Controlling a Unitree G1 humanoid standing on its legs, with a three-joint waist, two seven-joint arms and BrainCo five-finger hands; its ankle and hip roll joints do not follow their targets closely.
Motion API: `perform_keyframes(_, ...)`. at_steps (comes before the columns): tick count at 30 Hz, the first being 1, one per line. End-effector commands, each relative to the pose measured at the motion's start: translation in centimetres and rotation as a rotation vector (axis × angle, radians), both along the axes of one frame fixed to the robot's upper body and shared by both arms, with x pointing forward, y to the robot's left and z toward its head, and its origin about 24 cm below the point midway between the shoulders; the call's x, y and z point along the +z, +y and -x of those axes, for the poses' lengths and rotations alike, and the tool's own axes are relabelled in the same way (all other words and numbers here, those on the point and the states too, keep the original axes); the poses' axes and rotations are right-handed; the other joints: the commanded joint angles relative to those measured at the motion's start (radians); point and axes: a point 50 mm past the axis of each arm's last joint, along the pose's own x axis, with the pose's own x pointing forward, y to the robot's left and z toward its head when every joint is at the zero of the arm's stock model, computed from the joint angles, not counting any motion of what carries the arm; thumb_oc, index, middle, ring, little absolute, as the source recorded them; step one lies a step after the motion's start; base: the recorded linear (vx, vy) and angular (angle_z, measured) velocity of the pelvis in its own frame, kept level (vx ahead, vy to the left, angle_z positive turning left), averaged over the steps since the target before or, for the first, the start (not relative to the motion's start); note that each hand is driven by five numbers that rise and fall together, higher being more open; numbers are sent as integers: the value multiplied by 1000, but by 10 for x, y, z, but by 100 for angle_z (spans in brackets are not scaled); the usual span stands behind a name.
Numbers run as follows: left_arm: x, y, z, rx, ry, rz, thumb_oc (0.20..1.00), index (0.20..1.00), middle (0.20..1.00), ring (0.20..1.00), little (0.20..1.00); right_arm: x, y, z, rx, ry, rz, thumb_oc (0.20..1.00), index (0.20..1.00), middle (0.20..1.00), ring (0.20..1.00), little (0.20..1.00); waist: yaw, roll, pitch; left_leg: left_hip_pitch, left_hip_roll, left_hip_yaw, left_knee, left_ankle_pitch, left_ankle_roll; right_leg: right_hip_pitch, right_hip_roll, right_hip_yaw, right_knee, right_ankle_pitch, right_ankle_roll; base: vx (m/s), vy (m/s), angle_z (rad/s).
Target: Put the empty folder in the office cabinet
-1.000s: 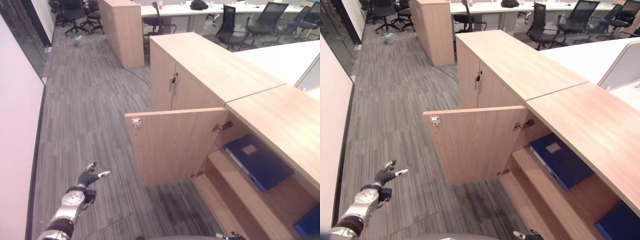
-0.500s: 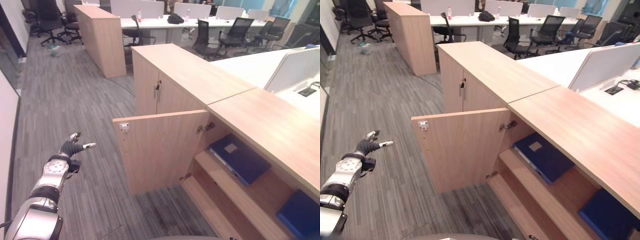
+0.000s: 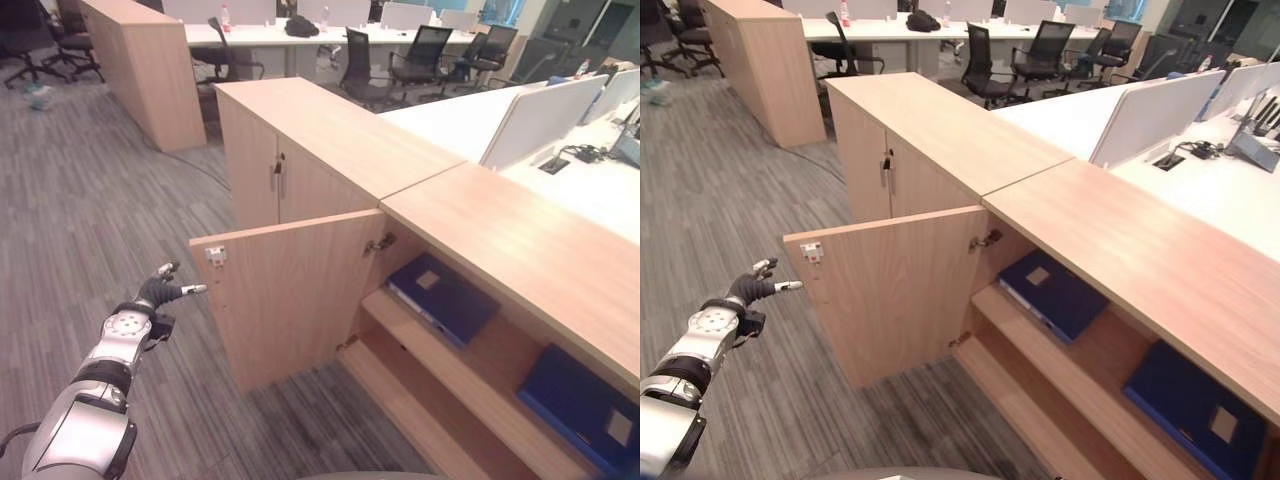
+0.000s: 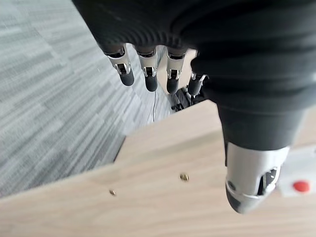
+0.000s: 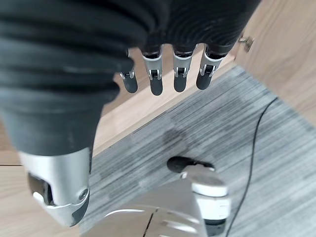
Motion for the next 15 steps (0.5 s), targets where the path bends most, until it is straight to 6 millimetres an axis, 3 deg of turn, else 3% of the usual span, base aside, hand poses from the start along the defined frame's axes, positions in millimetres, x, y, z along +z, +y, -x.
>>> perform_keyframes(1,47,-18,-41,-52,-172,8,1000,1000,1000,1000,1000,6,-11,-26,94,-45,47,1000,1000,1000,1000,1000,0,44,40,42,-6,-35,13,-118,18,-26,7,4,55,-16,80,9,-3,-21)
perform_keyframes(7,41,-39,-48,-145,-140,-12,1000,1000,1000,1000,1000,5,-6,-27,133,-50,36,1000,1000,1000,1000,1000,-11,26,31,62,-2,-16,13,-128,17,-18,8,13,46,-11,83,18,-5,-9)
perform_keyframes(15,38,-83,-55,-333,-160,-6,1000,1000,1000,1000,1000,6,-6,-28,158,-59,36,1000,1000,1000,1000,1000,-4,30,27,63,-7,-28,13,-131,18,-4,4,-8,33,-10,80,-7,3,3)
